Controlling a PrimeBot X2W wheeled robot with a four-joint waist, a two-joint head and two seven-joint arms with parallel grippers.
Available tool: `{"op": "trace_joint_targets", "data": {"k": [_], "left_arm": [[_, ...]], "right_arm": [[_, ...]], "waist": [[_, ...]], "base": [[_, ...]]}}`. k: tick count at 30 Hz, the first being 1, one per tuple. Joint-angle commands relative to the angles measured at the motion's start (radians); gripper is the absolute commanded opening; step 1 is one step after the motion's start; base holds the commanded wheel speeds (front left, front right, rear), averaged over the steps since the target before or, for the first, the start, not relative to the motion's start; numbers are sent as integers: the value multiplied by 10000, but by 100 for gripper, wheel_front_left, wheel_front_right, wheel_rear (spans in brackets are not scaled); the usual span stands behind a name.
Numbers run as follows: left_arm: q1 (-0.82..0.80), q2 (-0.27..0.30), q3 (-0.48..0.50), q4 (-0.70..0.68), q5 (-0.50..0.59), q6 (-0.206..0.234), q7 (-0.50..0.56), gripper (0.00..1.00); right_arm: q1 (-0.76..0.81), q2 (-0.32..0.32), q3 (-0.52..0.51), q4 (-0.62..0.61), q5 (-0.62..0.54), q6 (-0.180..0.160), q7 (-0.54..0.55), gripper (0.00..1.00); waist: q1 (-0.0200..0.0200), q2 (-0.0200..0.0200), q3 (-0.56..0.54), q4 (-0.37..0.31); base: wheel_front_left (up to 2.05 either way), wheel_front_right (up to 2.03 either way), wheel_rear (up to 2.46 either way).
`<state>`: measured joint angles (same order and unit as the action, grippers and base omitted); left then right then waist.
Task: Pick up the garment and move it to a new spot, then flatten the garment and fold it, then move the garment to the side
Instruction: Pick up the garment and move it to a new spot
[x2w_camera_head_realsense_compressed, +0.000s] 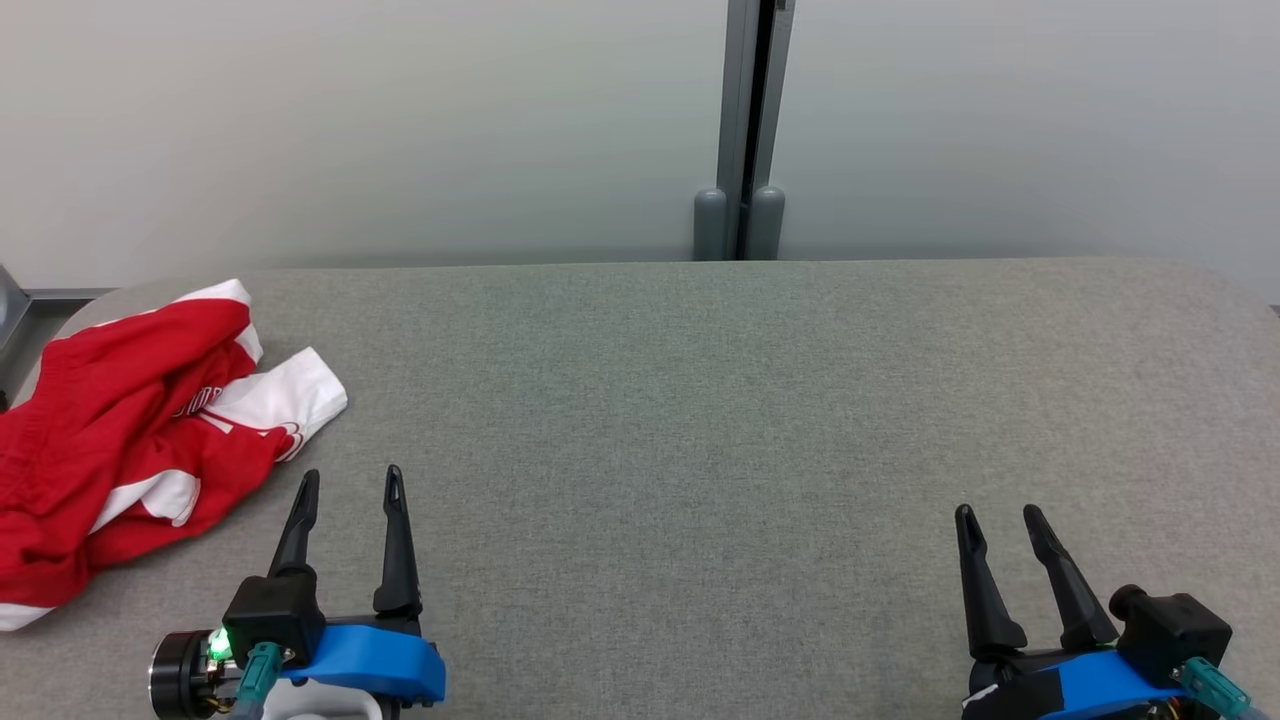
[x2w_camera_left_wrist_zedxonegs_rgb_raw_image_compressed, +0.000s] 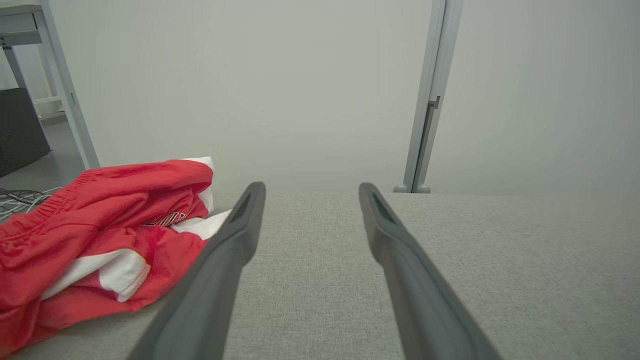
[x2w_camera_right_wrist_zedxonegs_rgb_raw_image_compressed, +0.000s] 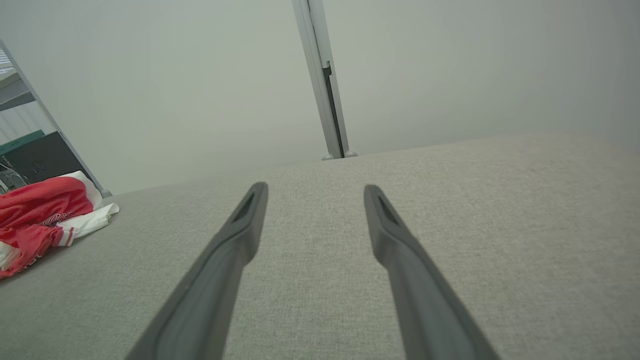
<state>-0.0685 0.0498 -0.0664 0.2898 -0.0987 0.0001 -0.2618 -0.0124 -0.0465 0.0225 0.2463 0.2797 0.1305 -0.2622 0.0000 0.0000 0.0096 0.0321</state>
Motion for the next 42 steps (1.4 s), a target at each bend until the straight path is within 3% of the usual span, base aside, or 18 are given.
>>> {"op": "trace_joint_targets", "data": {"k": [1, 16, 42], "left_arm": [[-76, 14, 62, -41, -33, 50, -49, 100], [105, 28, 230, -75, 7, 159, -41, 100], [397, 208, 859, -433, -27, 354, -39, 100]], "right_arm": [[27, -69, 2, -3, -32, 4, -42, 100], [131, -65, 144, 17, 67, 4, -40, 100], [110, -67, 327, 117, 42, 4, -39, 100]], "waist": [[0, 0, 1, 31], [0, 0, -49, 1183], [0, 0, 28, 4663]], "base": [[0, 0, 0], [0, 0, 0], [0, 0, 0]]}}
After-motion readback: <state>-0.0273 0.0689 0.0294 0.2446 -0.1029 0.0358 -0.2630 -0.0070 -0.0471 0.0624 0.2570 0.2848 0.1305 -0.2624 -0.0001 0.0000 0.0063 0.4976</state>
